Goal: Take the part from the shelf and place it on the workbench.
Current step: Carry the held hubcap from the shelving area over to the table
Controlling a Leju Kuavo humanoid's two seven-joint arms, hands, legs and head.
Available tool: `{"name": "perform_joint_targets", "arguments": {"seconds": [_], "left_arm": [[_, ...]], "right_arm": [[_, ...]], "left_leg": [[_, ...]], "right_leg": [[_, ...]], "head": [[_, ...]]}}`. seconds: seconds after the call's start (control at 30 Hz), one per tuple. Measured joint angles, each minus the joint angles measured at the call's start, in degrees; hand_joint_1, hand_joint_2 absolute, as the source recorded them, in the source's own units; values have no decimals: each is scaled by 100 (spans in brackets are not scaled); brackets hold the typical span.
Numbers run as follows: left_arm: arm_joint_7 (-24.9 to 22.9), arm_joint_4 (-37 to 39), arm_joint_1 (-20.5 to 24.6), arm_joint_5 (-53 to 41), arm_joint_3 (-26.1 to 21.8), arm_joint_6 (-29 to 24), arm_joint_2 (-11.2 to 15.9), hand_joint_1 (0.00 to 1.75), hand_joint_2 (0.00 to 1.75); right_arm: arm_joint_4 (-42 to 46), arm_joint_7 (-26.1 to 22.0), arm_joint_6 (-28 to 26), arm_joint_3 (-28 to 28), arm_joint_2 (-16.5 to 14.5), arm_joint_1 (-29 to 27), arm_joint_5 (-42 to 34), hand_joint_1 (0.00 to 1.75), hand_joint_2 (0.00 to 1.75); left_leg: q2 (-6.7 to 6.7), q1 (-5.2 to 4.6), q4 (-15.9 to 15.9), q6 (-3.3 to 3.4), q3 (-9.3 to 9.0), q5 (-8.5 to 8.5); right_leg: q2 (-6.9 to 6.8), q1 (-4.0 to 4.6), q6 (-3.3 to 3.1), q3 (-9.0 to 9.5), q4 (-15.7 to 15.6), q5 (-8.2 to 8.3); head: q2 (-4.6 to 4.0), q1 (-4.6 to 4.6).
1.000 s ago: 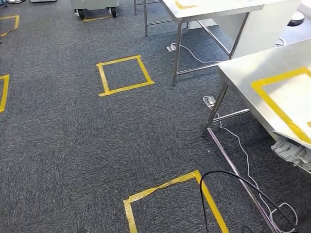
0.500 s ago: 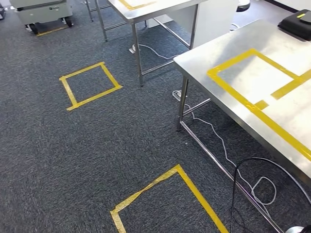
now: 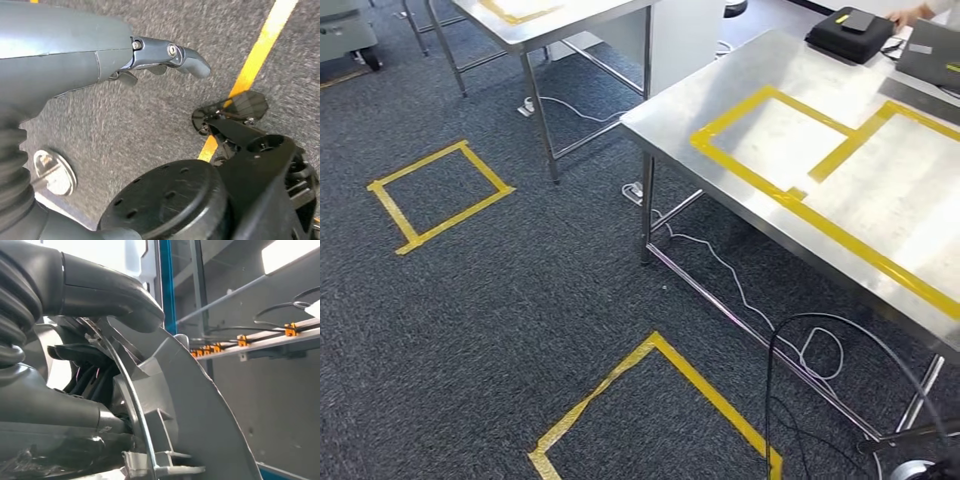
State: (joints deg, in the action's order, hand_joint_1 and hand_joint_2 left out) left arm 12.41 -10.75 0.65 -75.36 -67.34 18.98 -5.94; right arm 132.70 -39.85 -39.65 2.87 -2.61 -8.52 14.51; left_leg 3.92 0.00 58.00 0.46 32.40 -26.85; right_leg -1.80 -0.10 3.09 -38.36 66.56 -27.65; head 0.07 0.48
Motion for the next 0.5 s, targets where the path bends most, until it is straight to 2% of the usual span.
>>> {"name": "perform_joint_targets", "arguments": {"seconds": [0.07,0.1,0.17,0.2,0.27,0.3,0.37,0.4,0.43,0.5], "left_arm": [[1,0,-6,0,-1,0,0,0,175],[-1,0,-5,-1,-2,1,0,0,175],[-5,0,10,-5,-4,3,-2,0,175],[-9,0,20,-8,-5,4,-1,0,175],[-16,0,25,-9,-9,14,-8,0,175],[-21,0,18,-9,-14,17,-12,0,175],[-32,0,-9,-9,-27,21,-19,0,175],[-37,0,-20,-9,-33,21,-18,0,175],[-39,0,-25,-9,-38,21,-17,0,175],[-39,0,-24,-10,-41,21,-16,0,175]], "right_arm": [[0,0,-2,1,13,1,51,175,175],[1,1,-2,-1,14,-3,79,175,175],[23,1,-2,-6,14,-14,142,175,175],[48,-1,-3,-10,14,-19,168,175,175],[97,-2,-4,-16,14,-7,187,175,175],[108,-2,-4,-19,14,-2,189,175,175],[111,-1,-4,-31,14,1,189,175,175],[113,-1,-4,-40,14,-1,184,175,175],[114,-1,-4,-48,14,-1,179,175,175],[125,1,-4,-56,14,-1,172,175,175]], "left_leg": [[97,-25,7,-54,-38,-34],[140,-33,7,-83,-54,-42],[221,-26,-7,-142,-74,-45],[182,-16,11,-177,-72,-69],[-60,-1,325,-233,65,-279],[-209,6,652,-251,219,-452],[-336,11,1352,-274,584,-731],[-352,13,1510,-282,684,-727],[-358,16,1465,-287,685,-614],[-363,36,883,-299,426,-209]], "right_leg": [[-214,25,-56,348,-573,169],[-252,41,-89,399,-665,178],[-139,50,-159,393,-683,206],[-94,43,-193,396,-709,223],[-22,9,-256,413,-762,261],[11,-1,-273,411,-770,267],[93,-9,-292,405,-770,268],[137,-13,-295,407,-770,267],[177,-19,-292,412,-770,267],[240,-35,-265,428,-765,265]], "head": [[0,-12],[0,-18],[1,-22],[1,-24],[1,-40],[0,-49],[1,-60],[1,-60],[1,-61],[1,-62]]}}
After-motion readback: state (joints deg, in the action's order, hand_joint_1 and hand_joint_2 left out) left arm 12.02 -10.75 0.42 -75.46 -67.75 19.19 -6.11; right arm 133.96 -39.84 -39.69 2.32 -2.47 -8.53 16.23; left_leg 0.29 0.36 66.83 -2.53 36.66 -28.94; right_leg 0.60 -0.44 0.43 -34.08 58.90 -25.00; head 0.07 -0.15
